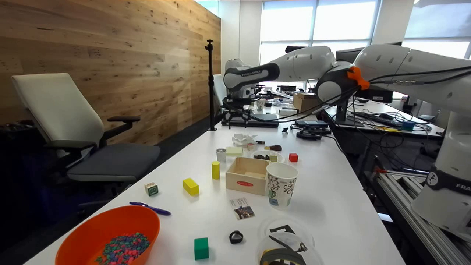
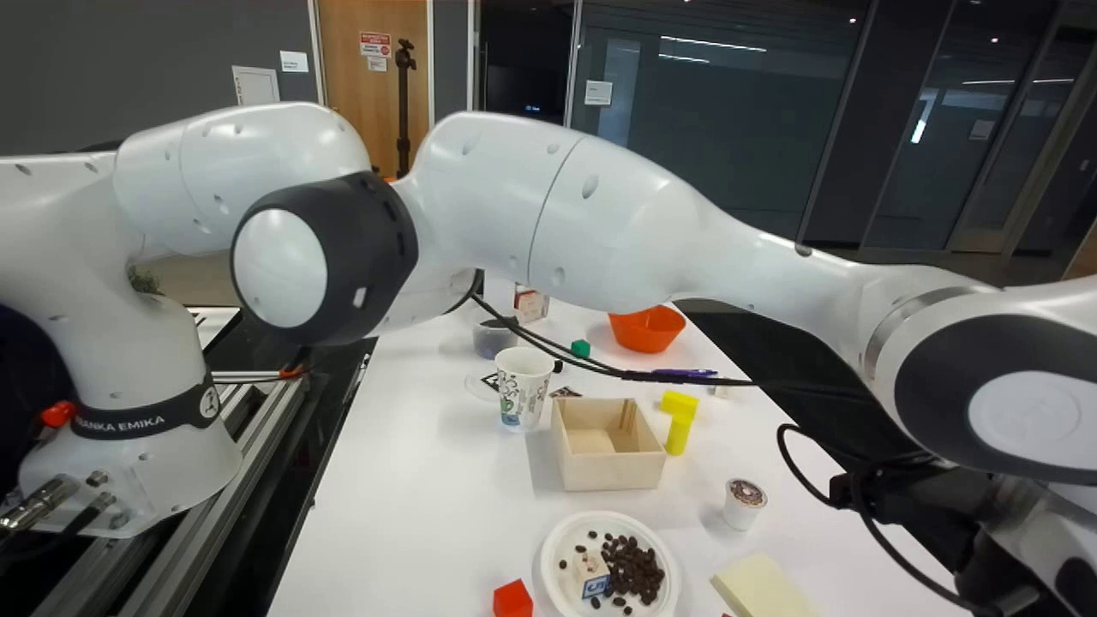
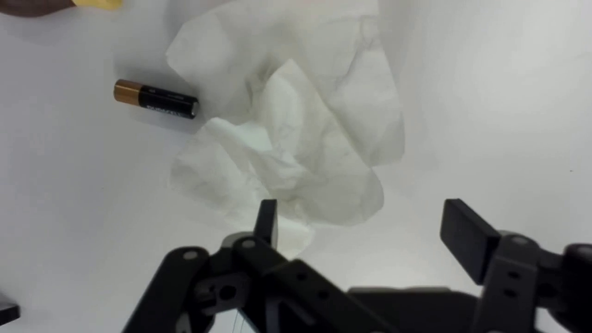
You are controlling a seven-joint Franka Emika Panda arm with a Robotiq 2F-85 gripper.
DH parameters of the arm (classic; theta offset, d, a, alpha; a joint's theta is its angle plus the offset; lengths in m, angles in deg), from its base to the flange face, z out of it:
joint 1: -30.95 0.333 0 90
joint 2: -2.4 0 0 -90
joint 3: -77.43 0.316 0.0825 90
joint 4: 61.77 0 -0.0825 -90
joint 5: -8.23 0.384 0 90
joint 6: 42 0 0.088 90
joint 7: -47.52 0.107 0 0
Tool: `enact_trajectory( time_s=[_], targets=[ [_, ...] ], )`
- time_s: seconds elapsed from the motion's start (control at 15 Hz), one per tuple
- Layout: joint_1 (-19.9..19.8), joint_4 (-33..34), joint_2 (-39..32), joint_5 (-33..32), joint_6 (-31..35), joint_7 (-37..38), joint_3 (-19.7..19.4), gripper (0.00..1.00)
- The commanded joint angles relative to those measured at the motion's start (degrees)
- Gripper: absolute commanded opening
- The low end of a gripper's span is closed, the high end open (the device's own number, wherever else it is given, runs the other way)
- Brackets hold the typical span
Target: Spread open the tissue on the table
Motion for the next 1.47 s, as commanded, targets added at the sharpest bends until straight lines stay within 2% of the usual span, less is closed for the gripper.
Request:
enact_trajectory(
  time_s=[0.0,0.13,0.2,0.53,0.8,1.4],
  targets=[
    [-1.84,0.69,1.52,-2.04,-4.8,1.12,1.03,0.59],
    [-3.0,-1.37,2.84,-2.17,-6.16,-1.74,1.47,0.44],
    [-3.92,1.12,1.32,-2.03,-7.13,-2.24,1.6,0.36],
    [-5.41,2.51,-1.42,-0.97,-5.89,-4.17,3.41,0.02],
    [-4.41,2.83,-2.33,-1.42,-5.03,-4.18,4.23,0.0],
    [-3.85,2.96,-3.75,-2.51,-2.88,-3.06,3.16,0.0]
  ],
)
